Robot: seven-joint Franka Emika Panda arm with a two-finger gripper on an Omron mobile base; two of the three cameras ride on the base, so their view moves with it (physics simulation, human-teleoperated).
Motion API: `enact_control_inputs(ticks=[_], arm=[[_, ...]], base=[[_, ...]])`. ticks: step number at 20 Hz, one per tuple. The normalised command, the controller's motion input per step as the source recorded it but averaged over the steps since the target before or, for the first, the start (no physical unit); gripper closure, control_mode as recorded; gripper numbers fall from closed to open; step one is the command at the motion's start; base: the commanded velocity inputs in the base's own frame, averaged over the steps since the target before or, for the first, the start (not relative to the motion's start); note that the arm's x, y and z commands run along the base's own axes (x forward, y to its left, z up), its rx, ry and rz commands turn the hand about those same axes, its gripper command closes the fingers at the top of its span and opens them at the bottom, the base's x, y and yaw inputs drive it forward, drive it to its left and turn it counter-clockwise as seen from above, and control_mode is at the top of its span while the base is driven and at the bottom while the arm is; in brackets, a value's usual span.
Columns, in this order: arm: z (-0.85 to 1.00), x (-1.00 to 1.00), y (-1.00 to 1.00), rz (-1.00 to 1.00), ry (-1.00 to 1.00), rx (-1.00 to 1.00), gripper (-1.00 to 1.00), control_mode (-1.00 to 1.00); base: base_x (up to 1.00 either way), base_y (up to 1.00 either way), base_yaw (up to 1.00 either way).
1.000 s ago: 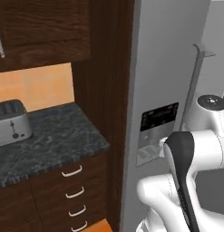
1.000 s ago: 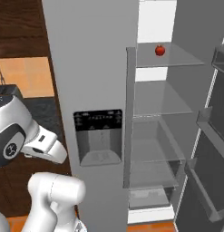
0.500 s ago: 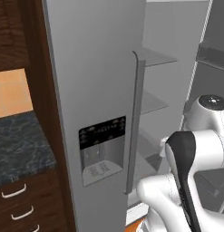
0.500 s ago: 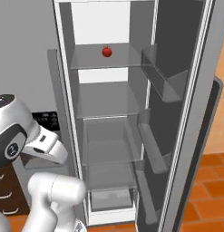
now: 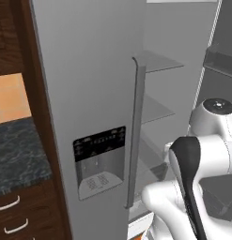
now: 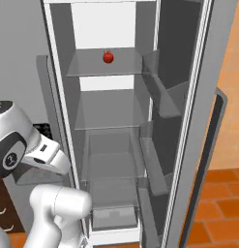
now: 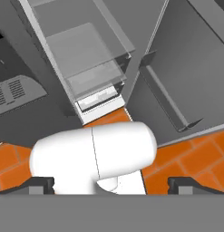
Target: Place one tomato and one steak in each tupperware on the nearby counter, to pack two identical lunches.
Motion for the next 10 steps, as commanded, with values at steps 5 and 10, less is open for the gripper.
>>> enact_control_inputs(ticks=[5, 10], arm=[[0.0, 0.0, 0.0, 0.0, 0.0, 0.0, -1.0, 1.0], [0.0, 0.0, 0.0, 0.0, 0.0, 0.0, -1.0, 1.0]], base=[[0.23, -0.43, 0.13], [0.34, -0.17, 0.19]])
